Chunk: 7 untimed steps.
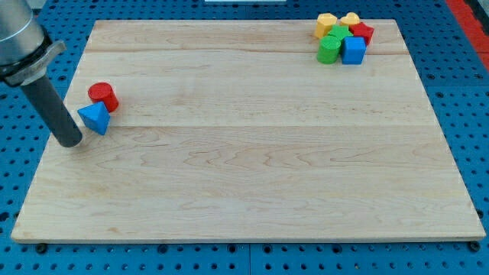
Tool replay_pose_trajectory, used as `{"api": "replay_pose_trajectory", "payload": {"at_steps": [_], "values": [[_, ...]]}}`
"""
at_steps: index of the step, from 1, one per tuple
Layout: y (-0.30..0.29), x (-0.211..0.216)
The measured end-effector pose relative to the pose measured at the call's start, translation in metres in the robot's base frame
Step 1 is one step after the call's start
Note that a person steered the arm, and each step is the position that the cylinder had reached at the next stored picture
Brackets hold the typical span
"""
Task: Move your arm towards the center right of the board
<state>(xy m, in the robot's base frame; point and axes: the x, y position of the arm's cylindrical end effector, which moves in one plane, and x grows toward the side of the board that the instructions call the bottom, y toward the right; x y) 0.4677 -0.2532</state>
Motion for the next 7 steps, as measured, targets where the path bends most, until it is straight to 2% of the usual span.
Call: {"api": "replay_pose_trajectory", "payload": {"at_steps": [2, 3, 4, 5, 7], "values": [[0.000, -0.033], [0.000, -0.033], [0.000, -0.010], [0.025, 0.018], [0.246, 0.008]]}}
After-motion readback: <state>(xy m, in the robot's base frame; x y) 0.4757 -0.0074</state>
